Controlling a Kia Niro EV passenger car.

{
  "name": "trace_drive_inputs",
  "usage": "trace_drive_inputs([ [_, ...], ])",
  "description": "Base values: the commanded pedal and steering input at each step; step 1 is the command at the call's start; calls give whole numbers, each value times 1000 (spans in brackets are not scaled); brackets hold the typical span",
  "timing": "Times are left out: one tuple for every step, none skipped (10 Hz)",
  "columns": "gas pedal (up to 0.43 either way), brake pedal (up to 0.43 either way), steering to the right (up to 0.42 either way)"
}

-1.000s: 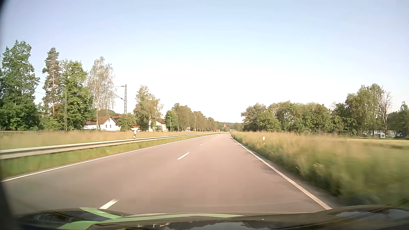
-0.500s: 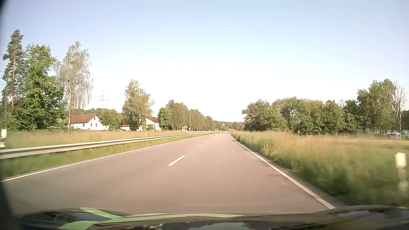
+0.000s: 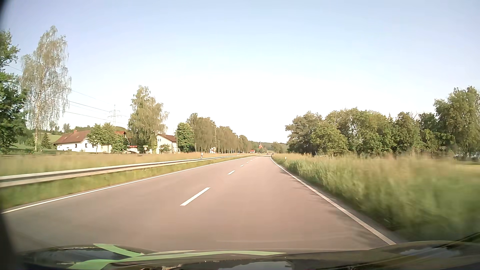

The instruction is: Follow the waypoints while adhering to traffic rules and regulations

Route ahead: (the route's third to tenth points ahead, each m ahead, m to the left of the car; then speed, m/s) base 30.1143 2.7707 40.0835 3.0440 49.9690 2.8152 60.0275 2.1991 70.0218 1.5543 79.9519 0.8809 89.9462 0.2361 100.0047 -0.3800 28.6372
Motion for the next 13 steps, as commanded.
trace_drive_inputs([
  [20, 0, 0],
  [20, 0, 0],
  [28, 0, 0],
  [39, 0, 0],
  [47, 0, 0],
  [47, 0, 0],
  [98, 0, 0],
  [130, 0, 1],
  [157, 0, 1],
  [177, 0, 1],
  [189, 0, 1],
  [189, 0, 1],
  [189, 0, 1],
])
